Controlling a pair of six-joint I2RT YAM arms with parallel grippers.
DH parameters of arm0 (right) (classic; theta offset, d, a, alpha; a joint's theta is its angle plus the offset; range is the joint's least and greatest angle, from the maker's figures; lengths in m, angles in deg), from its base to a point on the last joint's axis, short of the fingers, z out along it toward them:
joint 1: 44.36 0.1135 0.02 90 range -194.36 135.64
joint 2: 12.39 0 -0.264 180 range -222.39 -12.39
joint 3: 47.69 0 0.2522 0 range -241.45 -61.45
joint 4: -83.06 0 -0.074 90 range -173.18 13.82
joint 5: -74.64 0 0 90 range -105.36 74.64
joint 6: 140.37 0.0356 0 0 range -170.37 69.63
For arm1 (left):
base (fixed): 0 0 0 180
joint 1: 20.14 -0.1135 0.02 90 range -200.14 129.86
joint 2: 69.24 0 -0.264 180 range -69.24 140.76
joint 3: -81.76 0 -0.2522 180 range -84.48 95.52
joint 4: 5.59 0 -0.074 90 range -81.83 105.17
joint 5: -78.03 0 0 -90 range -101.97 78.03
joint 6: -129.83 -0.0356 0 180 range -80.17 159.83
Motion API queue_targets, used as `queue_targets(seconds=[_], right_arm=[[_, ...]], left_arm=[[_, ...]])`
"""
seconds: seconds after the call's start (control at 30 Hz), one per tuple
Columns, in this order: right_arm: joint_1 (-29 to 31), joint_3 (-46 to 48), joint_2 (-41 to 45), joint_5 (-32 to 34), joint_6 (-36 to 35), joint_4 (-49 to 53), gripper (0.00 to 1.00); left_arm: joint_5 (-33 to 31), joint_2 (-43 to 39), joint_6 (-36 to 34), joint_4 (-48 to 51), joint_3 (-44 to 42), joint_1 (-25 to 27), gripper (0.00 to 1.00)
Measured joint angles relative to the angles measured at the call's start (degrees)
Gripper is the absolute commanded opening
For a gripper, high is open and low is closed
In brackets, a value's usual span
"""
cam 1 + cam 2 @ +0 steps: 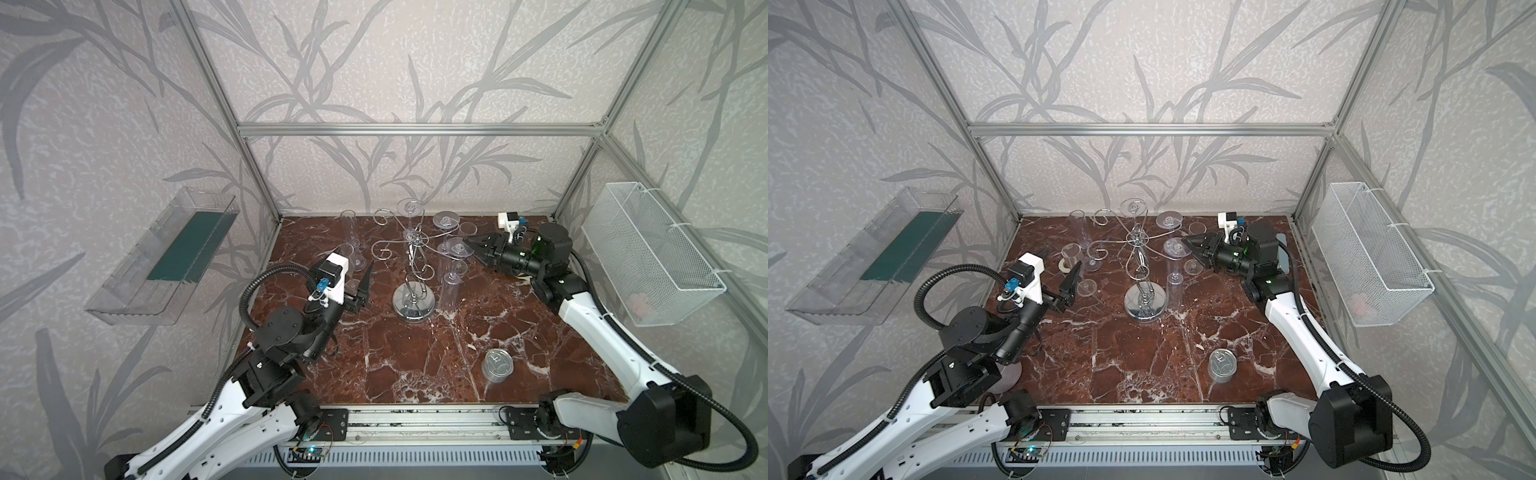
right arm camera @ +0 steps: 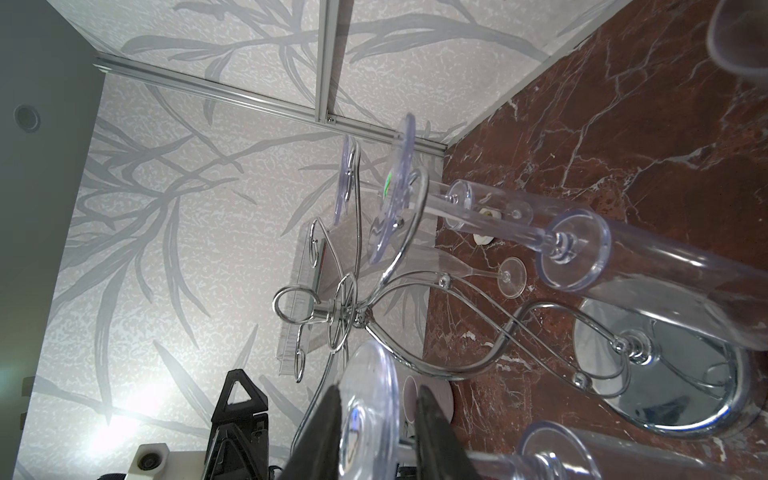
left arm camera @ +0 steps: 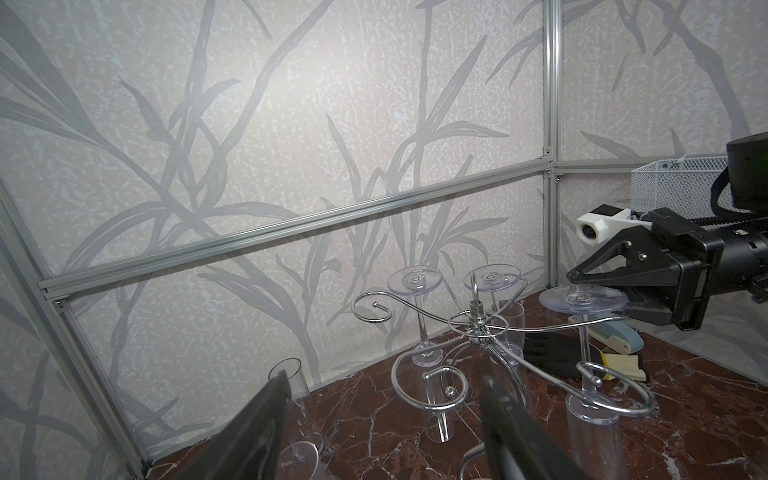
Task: Take the wine glass off the wine glass rack
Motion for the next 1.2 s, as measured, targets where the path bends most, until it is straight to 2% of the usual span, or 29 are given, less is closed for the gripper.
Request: queue_targets(seconds=[0.57, 0.8, 1.03, 1.2], right_arm=[[0.2, 2.8, -0.6, -0.1, 5.2, -4.3, 0.12], [0.3, 2.9, -0.2, -0.3, 6.9, -6.4, 0.00], [0.3, 3.3, -0.2, -0.3, 8.5, -7.0, 0.00], [0.3, 5.0, -0.1, -0.2, 12.3, -10.3, 0.00]], left_arm=[[-0.2, -0.8, 0.0, 0.2, -0.2, 0.0, 0.74], [-0.3, -0.9, 0.0, 0.6, -0.2, 0.0, 0.74], [-0.3, -0.9, 0.0, 0.9, -0.2, 0.0, 0.74], [-0.3, -0.9, 0.0, 0.9, -0.2, 0.0, 0.74]])
